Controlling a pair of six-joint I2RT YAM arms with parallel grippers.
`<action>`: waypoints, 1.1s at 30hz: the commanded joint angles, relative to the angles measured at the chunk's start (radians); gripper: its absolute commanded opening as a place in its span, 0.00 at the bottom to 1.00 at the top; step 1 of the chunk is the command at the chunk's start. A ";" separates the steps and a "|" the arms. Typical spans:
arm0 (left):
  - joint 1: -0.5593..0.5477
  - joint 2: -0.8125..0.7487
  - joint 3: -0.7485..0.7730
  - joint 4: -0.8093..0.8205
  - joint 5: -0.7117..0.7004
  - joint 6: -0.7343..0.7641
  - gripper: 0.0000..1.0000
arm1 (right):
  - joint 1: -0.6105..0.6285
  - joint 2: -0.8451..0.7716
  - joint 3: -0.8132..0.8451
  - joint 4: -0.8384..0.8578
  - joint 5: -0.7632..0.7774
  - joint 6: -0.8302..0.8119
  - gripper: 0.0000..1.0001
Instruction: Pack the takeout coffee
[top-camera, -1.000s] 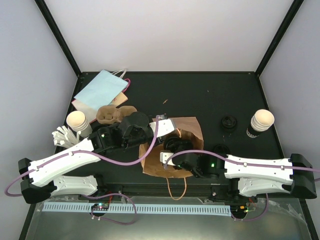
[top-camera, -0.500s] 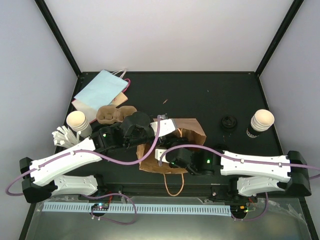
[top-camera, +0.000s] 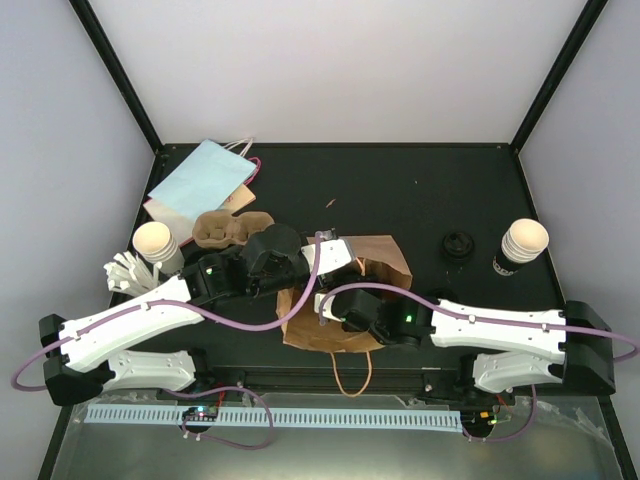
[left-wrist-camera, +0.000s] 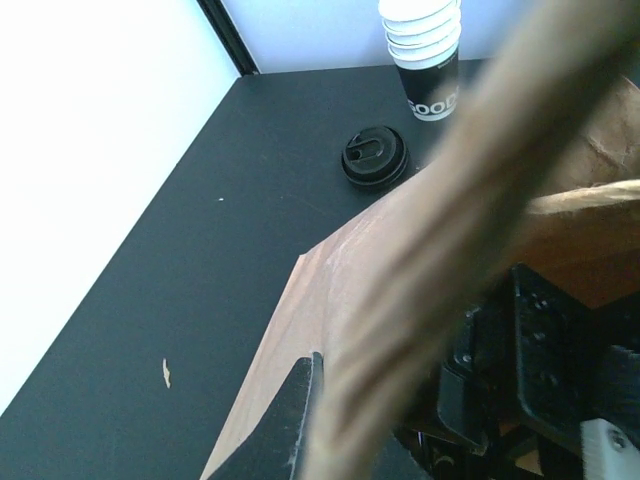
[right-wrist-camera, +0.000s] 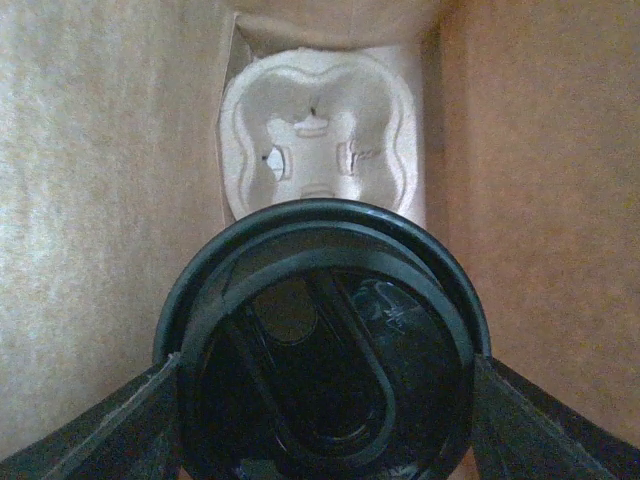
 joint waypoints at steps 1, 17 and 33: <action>-0.013 0.001 0.044 0.015 0.010 -0.020 0.02 | -0.029 0.016 -0.047 0.083 -0.013 -0.029 0.45; -0.017 0.011 0.040 0.002 0.052 -0.042 0.02 | -0.058 0.056 -0.040 0.143 -0.035 -0.034 0.42; -0.025 0.021 0.049 0.009 0.057 -0.068 0.02 | -0.056 0.051 -0.035 0.327 -0.088 -0.084 0.42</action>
